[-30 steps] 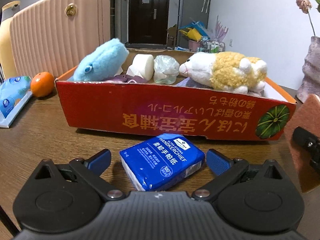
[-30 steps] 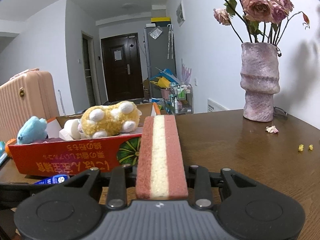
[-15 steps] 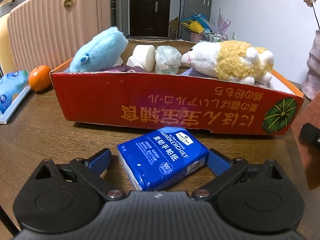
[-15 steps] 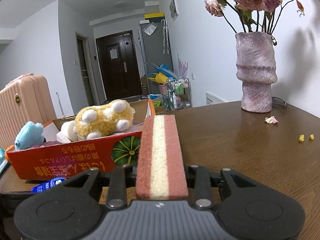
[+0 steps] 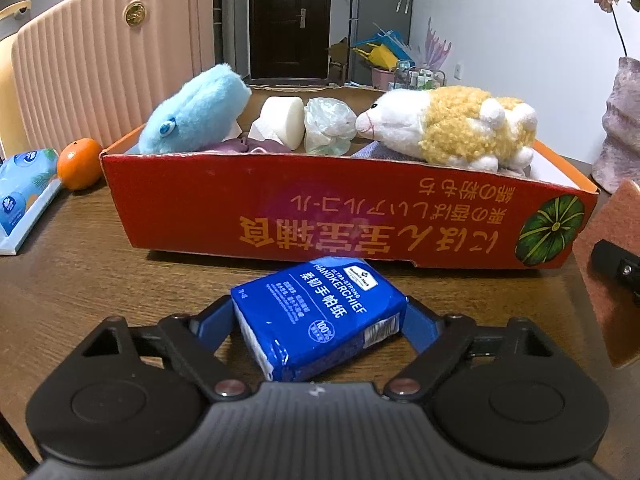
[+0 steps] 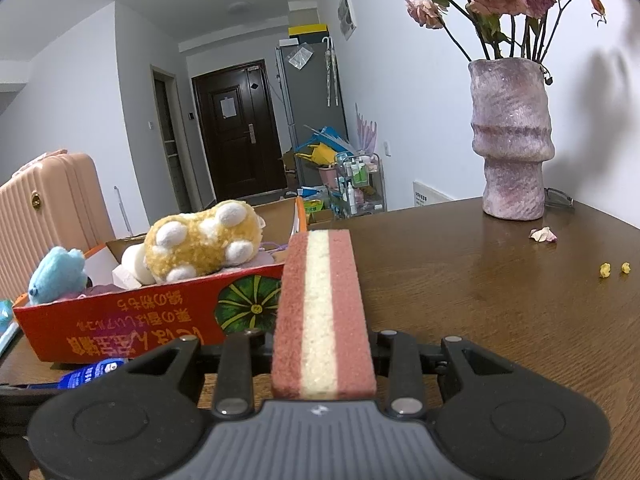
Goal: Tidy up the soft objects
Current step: 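Carry the tissue pack in the left tool while the right tool carries the sponge over the box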
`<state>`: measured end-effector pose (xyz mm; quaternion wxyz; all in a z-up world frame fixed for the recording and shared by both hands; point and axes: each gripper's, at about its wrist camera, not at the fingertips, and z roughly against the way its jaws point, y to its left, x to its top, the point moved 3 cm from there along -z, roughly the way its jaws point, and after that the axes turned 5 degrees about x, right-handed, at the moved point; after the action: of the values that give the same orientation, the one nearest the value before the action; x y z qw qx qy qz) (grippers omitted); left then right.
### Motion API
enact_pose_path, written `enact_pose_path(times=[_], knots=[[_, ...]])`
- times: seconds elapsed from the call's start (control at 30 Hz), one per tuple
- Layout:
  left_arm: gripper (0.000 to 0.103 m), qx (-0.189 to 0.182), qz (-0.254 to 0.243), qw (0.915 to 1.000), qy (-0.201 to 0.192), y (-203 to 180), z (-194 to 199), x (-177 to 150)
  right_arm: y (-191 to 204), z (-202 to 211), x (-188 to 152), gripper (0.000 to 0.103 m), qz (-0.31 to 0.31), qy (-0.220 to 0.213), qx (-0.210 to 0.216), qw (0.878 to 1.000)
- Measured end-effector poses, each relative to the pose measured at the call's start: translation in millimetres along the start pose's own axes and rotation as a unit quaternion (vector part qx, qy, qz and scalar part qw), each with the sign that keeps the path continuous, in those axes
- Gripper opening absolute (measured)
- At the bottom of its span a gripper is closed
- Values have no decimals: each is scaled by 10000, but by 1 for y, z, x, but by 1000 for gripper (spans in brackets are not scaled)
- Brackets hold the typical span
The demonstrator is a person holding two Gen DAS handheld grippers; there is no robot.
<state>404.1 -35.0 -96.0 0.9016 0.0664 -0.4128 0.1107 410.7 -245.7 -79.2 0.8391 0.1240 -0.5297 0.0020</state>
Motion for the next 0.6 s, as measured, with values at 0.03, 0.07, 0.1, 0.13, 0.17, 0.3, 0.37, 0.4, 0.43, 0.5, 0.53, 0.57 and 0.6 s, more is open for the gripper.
enact_pose_path(times=[0.03,0.07,0.1,0.13,0.17,0.3,0.37,0.4,0.43,0.5,0.53,0.57,0.6], knots=[[87,-19,7,10000,-5,1,1,0,0,0,0,31,-2,1,2,10000],[87,-51,12,10000,-19,1,2,1,-2,-1,1,31,-6,0,7,10000],[87,-89,15,9999,-51,2,5,1,-2,-1,1,31,-3,-3,10,10000],[87,-118,17,9999,-91,3,7,2,-2,-2,1,31,-5,-3,12,10000],[87,-145,13,9998,-139,4,10,2,-3,-2,2,31,-8,-3,13,10000],[87,-316,21,9988,-384,10,28,2,-4,-3,3,31,-26,-23,25,10000],[87,-352,-11,9979,-547,11,39,0,-5,-2,3,31,-37,-55,43,10000],[87,-352,-33,9974,-627,12,45,-2,-5,-1,3,31,-44,-84,61,9999],[87,-367,-50,9968,-704,13,51,-4,-5,0,3,31,-44,-114,75,9999],[87,-395,-73,9957,-834,16,62,-8,-4,3,3,31,-20,-175,105,9998],[87,-389,-81,9952,-899,16,67,-9,-3,4,3,31,-3,-204,121,9997],[87,-383,-70,9946,-962,18,72,-12,-2,5,3,31,11,-242,139,9996],[87,-387,-48,9941,-1011,20,76,-12,-2,6,4,31,26,-293,163,9994]])
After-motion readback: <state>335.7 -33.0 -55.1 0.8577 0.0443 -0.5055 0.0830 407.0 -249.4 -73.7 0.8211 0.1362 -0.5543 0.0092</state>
